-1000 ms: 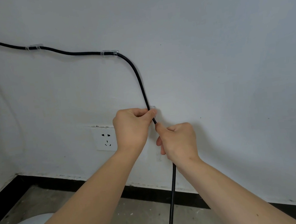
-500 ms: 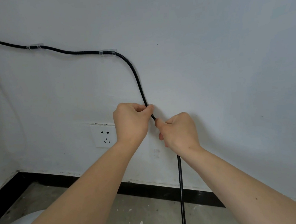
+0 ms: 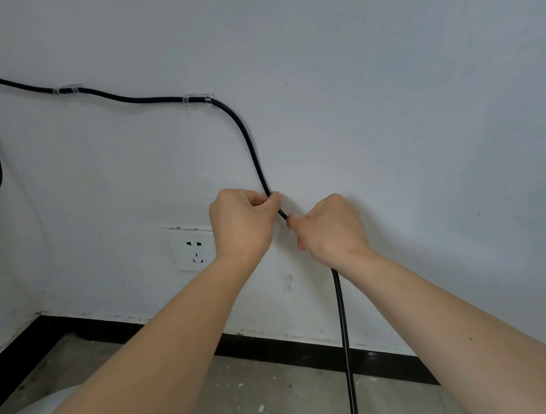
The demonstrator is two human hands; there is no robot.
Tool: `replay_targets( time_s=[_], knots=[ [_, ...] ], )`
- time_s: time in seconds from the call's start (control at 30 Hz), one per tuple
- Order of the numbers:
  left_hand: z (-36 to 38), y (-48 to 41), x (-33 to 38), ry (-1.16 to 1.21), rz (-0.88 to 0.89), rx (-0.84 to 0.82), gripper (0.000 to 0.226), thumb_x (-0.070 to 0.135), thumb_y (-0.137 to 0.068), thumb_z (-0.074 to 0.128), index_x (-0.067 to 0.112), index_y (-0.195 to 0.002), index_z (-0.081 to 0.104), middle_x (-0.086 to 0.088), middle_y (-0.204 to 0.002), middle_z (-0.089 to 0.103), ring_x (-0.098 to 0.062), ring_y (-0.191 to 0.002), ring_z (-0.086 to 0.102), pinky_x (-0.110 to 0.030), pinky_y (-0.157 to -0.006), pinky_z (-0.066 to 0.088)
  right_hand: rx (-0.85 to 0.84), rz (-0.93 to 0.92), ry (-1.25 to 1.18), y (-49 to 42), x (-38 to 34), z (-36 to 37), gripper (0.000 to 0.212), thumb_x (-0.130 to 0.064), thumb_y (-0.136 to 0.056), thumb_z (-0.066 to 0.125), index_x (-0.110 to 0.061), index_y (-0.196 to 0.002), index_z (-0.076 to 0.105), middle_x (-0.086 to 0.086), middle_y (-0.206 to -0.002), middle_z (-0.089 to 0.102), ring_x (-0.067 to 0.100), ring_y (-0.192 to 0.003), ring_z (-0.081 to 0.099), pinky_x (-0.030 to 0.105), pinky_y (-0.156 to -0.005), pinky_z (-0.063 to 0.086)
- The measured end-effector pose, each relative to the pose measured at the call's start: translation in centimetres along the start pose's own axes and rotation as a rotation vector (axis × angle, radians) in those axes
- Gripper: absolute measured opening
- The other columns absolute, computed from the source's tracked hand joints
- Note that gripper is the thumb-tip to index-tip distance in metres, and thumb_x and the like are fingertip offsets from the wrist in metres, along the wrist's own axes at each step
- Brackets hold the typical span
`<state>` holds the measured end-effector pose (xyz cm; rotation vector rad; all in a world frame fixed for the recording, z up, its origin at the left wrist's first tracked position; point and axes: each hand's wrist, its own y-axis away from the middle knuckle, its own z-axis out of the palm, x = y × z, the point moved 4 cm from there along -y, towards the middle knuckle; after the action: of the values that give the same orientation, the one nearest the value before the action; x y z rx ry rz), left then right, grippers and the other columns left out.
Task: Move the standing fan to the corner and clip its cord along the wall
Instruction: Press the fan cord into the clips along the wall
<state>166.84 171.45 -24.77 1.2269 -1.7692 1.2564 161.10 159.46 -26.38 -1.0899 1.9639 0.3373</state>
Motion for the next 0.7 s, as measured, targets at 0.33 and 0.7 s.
replay_targets(
  time_s=[0.33, 0.7],
  knots=[
    [0.1, 0.2, 0.0, 0.012, -0.022, -0.006, 0.025, 0.022, -0.083, 0.068, 0.004, -0.067, 0.073, -0.025, -0.069, 0.069, -0.022, -0.054, 0.049, -0.036, -0.056, 0.051, -0.05, -0.021, 0.129, -1.4, 0.1, -1.1, 0.041, -0.032, -0.079, 0.062, 0.008, -0.079, 0.068, 0.004, -0.051, 0.048, 0.023, -0.046, 0.045, 0.026, -0.047, 0.035],
    [0.1, -0.1, 0.1, 0.045, -0.033, -0.037, 0.018, 0.022, -0.083, 0.069, 0.01, -0.072, 0.075, -0.011, -0.067, 0.072, -0.03, -0.068, 0.068, -0.035, -0.069, 0.056, 0.009, -0.139, 0.316, -0.9, 0.5, -1.0, 0.052, -0.042, -0.089, 0.054, -0.016, -0.052, 0.028, 0.001, -0.049, 0.031, 0.02, -0.043, 0.03, 0.028, -0.041, 0.019]
  ],
)
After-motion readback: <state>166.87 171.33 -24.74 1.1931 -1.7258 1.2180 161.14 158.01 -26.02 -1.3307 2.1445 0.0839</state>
